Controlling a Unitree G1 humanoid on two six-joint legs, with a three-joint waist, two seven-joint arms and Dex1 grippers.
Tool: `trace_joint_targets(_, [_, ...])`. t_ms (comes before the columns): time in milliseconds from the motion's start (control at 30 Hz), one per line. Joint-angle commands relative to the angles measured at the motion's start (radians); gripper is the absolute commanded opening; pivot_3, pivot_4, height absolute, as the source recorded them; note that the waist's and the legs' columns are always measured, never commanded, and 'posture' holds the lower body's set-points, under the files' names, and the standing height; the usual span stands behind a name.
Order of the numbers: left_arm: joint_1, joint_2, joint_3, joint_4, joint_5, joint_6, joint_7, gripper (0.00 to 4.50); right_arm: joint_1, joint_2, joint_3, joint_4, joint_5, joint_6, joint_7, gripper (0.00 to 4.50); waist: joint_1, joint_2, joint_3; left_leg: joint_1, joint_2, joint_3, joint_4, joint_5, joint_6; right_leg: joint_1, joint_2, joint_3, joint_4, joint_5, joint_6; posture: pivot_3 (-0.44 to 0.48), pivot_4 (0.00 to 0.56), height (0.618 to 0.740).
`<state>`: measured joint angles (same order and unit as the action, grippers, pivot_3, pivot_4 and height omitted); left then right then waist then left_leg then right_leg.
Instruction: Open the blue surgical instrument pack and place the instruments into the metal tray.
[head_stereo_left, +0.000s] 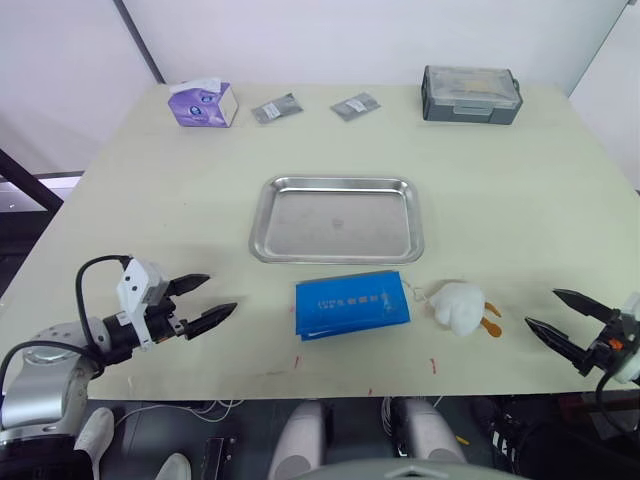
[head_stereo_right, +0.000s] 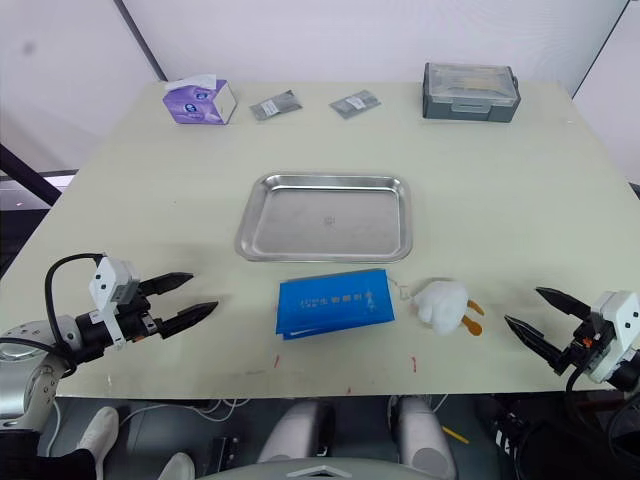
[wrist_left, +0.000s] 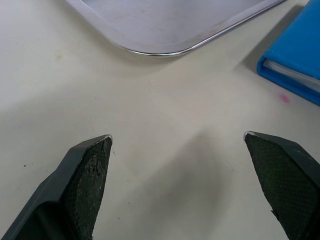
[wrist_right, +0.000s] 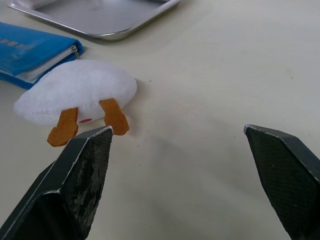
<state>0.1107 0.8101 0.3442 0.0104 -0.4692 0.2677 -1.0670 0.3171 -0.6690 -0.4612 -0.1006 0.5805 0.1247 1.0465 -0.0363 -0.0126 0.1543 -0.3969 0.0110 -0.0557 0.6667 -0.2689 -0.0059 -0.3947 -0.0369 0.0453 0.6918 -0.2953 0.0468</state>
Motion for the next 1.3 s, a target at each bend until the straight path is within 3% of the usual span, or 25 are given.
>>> trace_joint_targets(33, [0.025,0.018,0.034,-0.054,-0.021,0.006,-0.013,4.49,0.008,-0.022,-0.028,0.022,-0.003,-0.041,0.044,4.41,-0.001,0.000,0.000,0.000,0.000,0.000,0.000,0.000,0.000,0.000,0.000,0.000,0.000,0.000,0.000,0.000,0.150,0.734])
trace_joint_targets(500, [0.032,0.010,0.021,-0.083,-0.016,0.008,-0.010,4.49,-0.009,-0.022,-0.018,0.005,-0.015,-0.041,0.044,4.41,0.000,0.000,0.000,0.000,0.000,0.001,0.000,0.000,0.000,0.000,0.000,0.000,0.000,0.000,0.000,0.000,0.150,0.734])
trace_joint_targets(800, [-0.023,0.017,-0.065,-0.092,-0.007,0.005,-0.064,4.49,-0.123,-0.018,0.080,-0.150,-0.017,0.084,-0.083,4.41,0.001,0.000,0.000,0.000,0.000,0.000,0.000,0.000,0.000,0.000,0.000,0.000,0.000,0.000,0.000,0.000,0.150,0.734])
trace_joint_targets(833, [-0.034,0.017,-0.071,-0.093,-0.012,0.004,-0.069,4.50,-0.140,-0.019,0.093,-0.161,-0.017,0.099,-0.094,3.89,0.001,0.000,0.000,0.000,0.000,0.000,0.000,0.000,0.000,0.000,0.000,0.000,0.000,0.000,0.000,0.000,0.150,0.734])
trace_joint_targets(867, [-0.043,0.017,-0.079,-0.092,-0.012,0.001,-0.075,4.50,-0.156,-0.021,0.107,-0.170,-0.018,0.112,-0.102,3.66,0.001,0.000,0.000,0.000,0.000,0.000,0.000,0.000,0.000,0.000,0.000,0.000,0.000,0.000,0.000,0.000,0.150,0.734])
trace_joint_targets(967, [-0.073,0.019,-0.125,-0.089,0.003,-0.013,-0.111,3.67,-0.211,-0.033,0.185,-0.198,-0.042,0.149,-0.105,2.37,0.001,0.000,0.000,-0.001,0.000,0.000,0.000,0.000,0.000,0.000,0.000,0.000,0.000,0.000,0.000,0.000,0.150,0.734])
trace_joint_targets(1000, [-0.084,0.019,-0.141,-0.085,0.009,-0.018,-0.124,3.14,-0.231,-0.038,0.217,-0.205,-0.057,0.156,-0.103,1.88,0.001,0.000,0.000,0.000,0.000,0.000,0.000,0.000,0.000,0.000,0.000,0.000,0.000,0.000,0.000,0.000,0.150,0.734])
trace_joint_targets(1100, [-0.122,0.016,-0.197,-0.064,0.036,-0.043,-0.156,2.55,-0.304,-0.047,0.311,-0.225,-0.099,0.182,-0.100,1.11,-0.001,0.000,0.000,0.000,0.000,0.000,0.000,0.000,0.000,0.000,0.001,0.000,0.000,0.000,0.000,0.000,0.150,0.734])
trace_joint_targets(1167, [-0.161,0.006,-0.240,-0.046,0.058,-0.061,-0.174,1.68,-0.369,-0.045,0.386,-0.261,-0.111,0.228,-0.105,0.14,-0.003,0.000,0.000,0.000,-0.001,0.000,0.000,0.000,0.000,0.000,0.001,0.000,0.000,0.000,0.000,0.000,0.150,0.734])
trace_joint_targets(1200, [-0.175,0.002,-0.254,-0.039,0.065,-0.068,-0.181,1.68,-0.389,-0.045,0.413,-0.280,-0.111,0.250,-0.107,0.14,-0.002,0.000,0.000,0.000,-0.001,0.000,0.001,0.000,0.000,0.000,0.001,0.000,0.000,0.000,0.000,0.000,0.150,0.734])
trace_joint_targets(1233, [-0.191,-0.001,-0.269,-0.026,0.075,-0.080,-0.190,0.98,-0.410,-0.045,0.444,-0.302,-0.112,0.277,-0.109,0.00,-0.002,0.000,0.000,0.000,-0.001,0.000,0.001,0.000,0.000,0.000,0.001,0.000,0.000,0.000,0.000,0.000,0.150,0.734])
trace_joint_targets(1267, [-0.202,-0.003,-0.280,-0.014,0.082,-0.089,-0.196,0.98,-0.423,-0.046,0.467,-0.319,-0.114,0.298,-0.111,0.00,-0.001,0.000,0.000,-0.001,-0.001,-0.001,0.001,0.000,0.000,-0.001,0.001,-0.001,0.000,0.000,0.000,0.000,0.150,0.734])
trace_joint_targets(1300, [-0.214,-0.005,-0.291,0.000,0.090,-0.102,-0.202,0.39,-0.434,-0.051,0.490,-0.335,-0.119,0.323,-0.116,0.00,-0.001,0.000,0.000,-0.001,-0.001,-0.001,0.001,0.000,0.000,-0.001,0.001,-0.001,0.000,0.000,0.000,0.000,0.150,0.734])
